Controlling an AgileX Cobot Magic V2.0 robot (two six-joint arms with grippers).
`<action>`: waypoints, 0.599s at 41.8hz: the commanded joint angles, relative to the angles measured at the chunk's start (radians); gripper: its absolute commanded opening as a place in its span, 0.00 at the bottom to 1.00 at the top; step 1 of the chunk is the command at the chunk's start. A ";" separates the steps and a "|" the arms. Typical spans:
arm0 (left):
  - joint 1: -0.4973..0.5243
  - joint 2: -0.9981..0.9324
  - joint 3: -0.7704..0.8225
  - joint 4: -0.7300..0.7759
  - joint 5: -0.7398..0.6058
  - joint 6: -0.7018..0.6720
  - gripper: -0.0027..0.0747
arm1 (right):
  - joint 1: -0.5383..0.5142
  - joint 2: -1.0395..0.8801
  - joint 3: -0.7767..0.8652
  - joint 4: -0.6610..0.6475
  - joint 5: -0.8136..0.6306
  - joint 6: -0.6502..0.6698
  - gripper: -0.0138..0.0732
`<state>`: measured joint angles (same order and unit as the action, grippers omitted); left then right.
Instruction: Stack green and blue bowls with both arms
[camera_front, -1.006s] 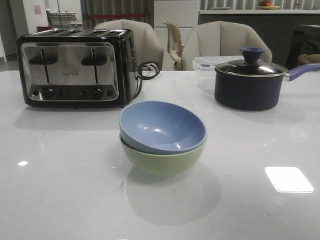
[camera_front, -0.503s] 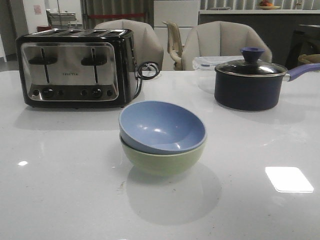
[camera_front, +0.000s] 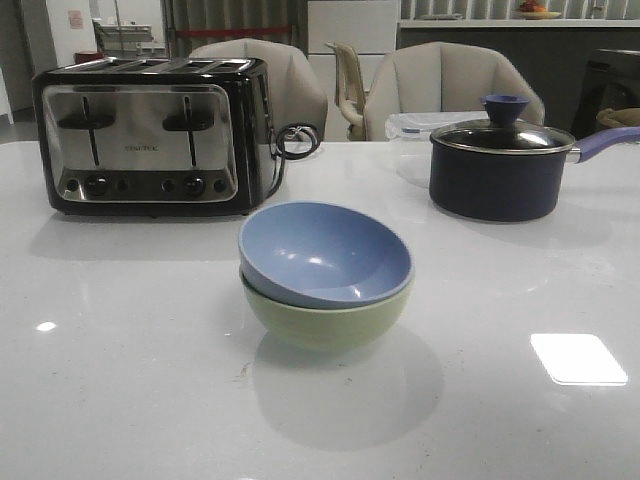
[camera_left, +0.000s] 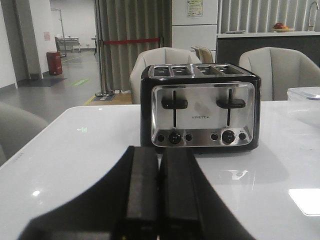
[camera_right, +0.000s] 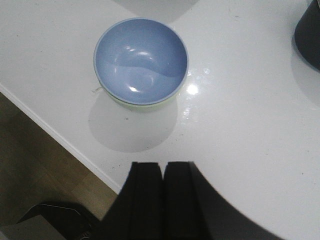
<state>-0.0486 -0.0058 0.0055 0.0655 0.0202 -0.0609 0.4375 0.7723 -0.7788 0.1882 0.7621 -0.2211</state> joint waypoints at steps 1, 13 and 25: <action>-0.005 -0.016 0.006 -0.002 -0.088 -0.011 0.16 | -0.003 -0.004 -0.029 0.009 -0.062 -0.009 0.20; -0.005 -0.016 0.006 -0.002 -0.088 -0.011 0.16 | -0.003 -0.015 -0.025 0.013 -0.060 -0.009 0.20; -0.005 -0.015 0.006 -0.002 -0.088 -0.011 0.16 | -0.198 -0.250 0.112 -0.003 -0.212 -0.009 0.20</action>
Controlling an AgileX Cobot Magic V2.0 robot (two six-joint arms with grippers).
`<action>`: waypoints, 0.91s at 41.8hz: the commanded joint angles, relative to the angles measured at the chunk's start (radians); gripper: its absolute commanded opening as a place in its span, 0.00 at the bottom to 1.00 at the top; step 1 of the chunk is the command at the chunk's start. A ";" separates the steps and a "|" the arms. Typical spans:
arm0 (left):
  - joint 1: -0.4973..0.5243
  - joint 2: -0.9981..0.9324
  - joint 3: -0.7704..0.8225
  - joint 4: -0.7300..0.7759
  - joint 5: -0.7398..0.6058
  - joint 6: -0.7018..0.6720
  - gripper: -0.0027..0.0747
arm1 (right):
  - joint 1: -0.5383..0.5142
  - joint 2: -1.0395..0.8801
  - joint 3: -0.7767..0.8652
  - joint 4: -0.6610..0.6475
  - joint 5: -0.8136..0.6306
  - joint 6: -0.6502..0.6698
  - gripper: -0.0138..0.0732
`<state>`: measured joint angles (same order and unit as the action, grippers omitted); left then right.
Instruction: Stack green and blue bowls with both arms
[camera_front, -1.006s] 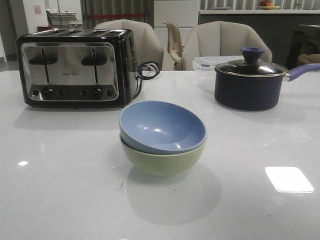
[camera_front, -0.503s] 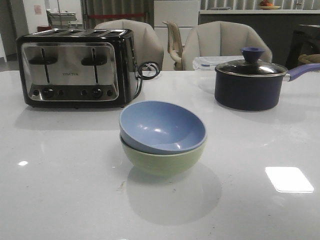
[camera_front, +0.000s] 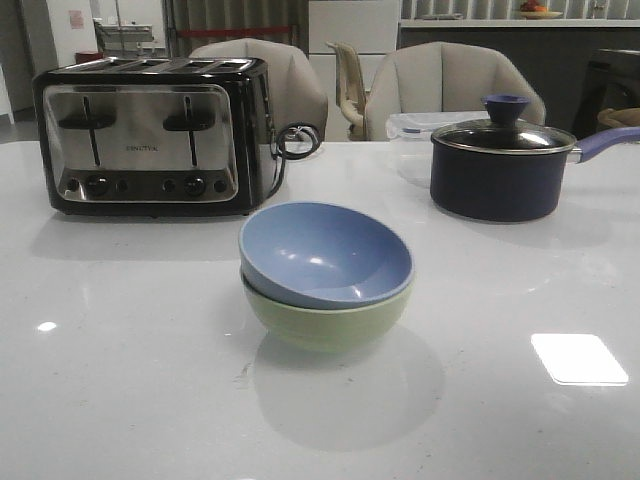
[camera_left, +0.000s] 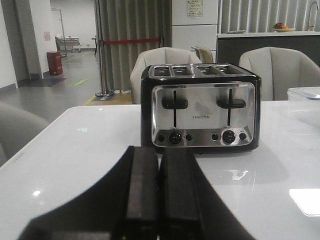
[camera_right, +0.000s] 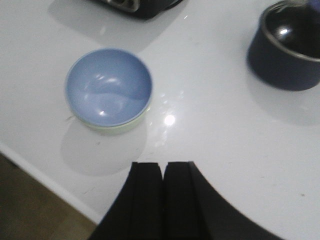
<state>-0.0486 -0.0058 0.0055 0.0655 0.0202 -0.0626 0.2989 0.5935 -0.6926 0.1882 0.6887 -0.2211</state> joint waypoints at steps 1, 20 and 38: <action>-0.005 -0.015 0.006 -0.002 -0.088 -0.009 0.16 | -0.082 -0.103 0.059 -0.003 -0.166 -0.009 0.20; -0.005 -0.015 0.006 -0.002 -0.088 -0.009 0.16 | -0.223 -0.559 0.587 -0.003 -0.591 -0.009 0.20; -0.005 -0.015 0.006 -0.002 -0.087 -0.009 0.16 | -0.281 -0.623 0.716 -0.003 -0.720 -0.009 0.20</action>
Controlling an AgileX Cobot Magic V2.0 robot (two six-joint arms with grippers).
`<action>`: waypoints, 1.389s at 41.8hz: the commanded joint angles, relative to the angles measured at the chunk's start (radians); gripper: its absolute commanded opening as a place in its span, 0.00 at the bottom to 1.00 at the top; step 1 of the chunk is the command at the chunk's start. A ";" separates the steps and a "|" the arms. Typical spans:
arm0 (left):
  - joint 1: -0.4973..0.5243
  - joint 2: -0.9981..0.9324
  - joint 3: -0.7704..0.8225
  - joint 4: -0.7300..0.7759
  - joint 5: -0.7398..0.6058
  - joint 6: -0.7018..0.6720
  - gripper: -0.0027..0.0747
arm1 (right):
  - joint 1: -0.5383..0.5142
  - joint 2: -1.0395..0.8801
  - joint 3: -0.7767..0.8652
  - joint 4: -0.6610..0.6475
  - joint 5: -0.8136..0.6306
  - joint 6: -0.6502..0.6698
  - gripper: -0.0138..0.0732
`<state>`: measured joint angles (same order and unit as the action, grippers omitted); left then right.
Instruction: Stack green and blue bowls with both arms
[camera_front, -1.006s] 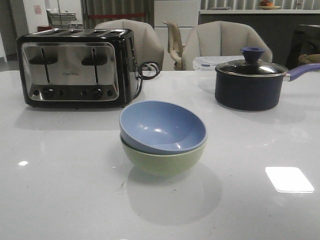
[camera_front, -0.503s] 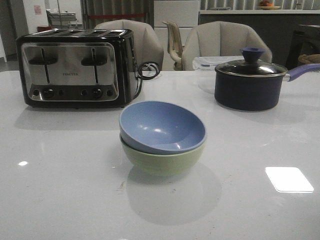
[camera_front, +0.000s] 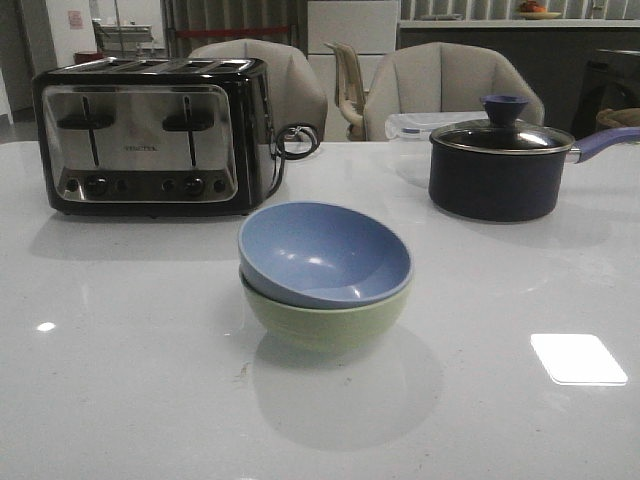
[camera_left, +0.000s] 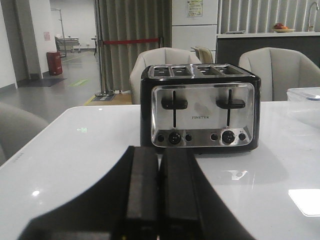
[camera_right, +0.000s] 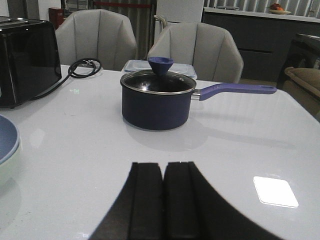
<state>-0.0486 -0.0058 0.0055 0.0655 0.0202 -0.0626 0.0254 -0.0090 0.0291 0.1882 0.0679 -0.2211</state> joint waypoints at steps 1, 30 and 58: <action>-0.005 -0.015 0.006 -0.002 -0.087 -0.009 0.16 | -0.007 -0.020 -0.006 -0.003 -0.099 -0.009 0.20; -0.005 -0.015 0.006 -0.002 -0.087 -0.009 0.16 | -0.004 -0.020 -0.006 -0.176 -0.167 0.208 0.20; -0.005 -0.015 0.006 -0.002 -0.087 -0.009 0.16 | -0.004 -0.020 -0.006 -0.204 -0.167 0.264 0.20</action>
